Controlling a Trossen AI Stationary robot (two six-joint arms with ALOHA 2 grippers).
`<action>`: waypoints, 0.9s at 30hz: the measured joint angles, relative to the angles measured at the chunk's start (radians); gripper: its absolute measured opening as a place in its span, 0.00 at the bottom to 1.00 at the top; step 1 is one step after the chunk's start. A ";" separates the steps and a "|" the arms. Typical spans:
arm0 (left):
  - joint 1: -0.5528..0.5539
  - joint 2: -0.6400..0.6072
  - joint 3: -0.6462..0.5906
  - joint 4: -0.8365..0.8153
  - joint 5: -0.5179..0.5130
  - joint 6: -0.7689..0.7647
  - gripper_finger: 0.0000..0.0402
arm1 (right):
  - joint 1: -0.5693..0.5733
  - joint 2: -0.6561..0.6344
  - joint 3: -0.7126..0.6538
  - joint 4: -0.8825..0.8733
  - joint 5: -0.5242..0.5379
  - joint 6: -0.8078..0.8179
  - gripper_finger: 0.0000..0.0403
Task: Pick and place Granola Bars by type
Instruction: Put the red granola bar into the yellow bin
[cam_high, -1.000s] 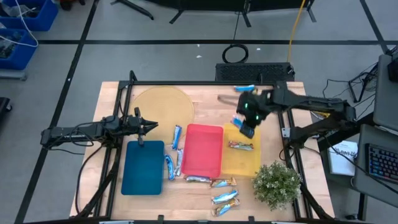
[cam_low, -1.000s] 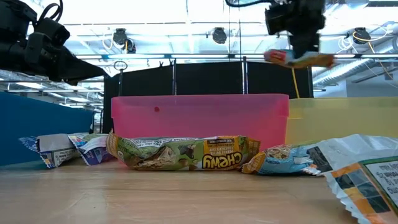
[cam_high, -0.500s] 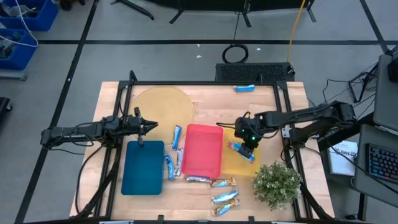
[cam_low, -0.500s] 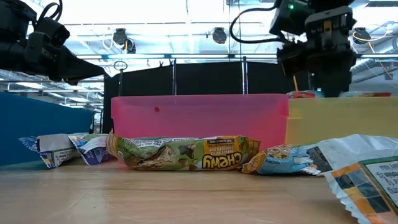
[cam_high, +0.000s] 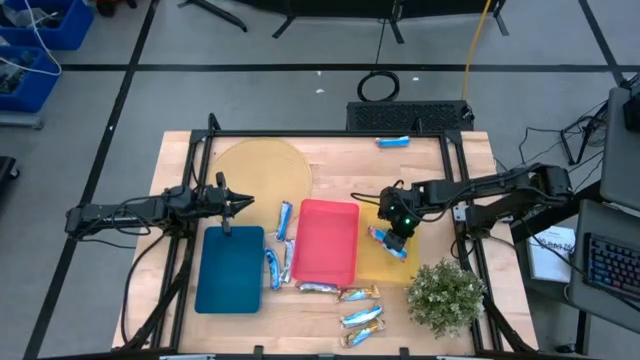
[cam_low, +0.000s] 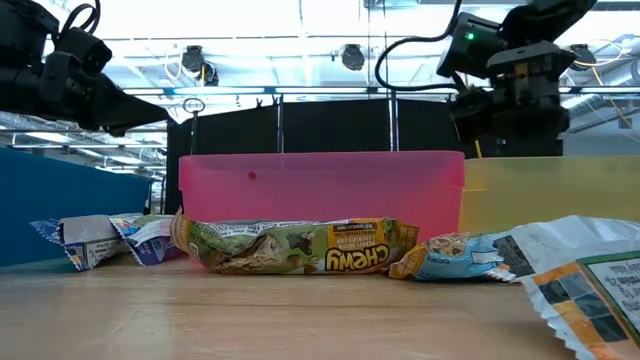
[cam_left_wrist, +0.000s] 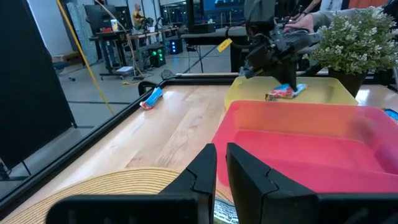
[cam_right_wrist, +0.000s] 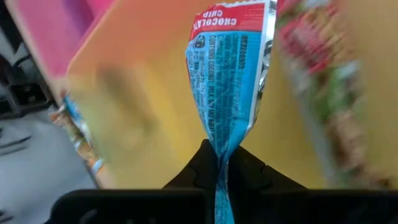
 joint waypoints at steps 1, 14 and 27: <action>0.000 0.000 0.000 0.000 0.000 0.000 0.12 | -0.006 0.000 0.000 0.009 -0.001 0.001 0.05; 0.000 0.000 0.000 0.000 0.000 0.004 0.12 | -0.011 0.000 0.000 0.027 -0.005 0.000 0.32; 0.000 0.000 0.000 -0.001 0.000 0.015 0.12 | -0.107 0.000 0.151 0.138 -0.004 -0.176 0.36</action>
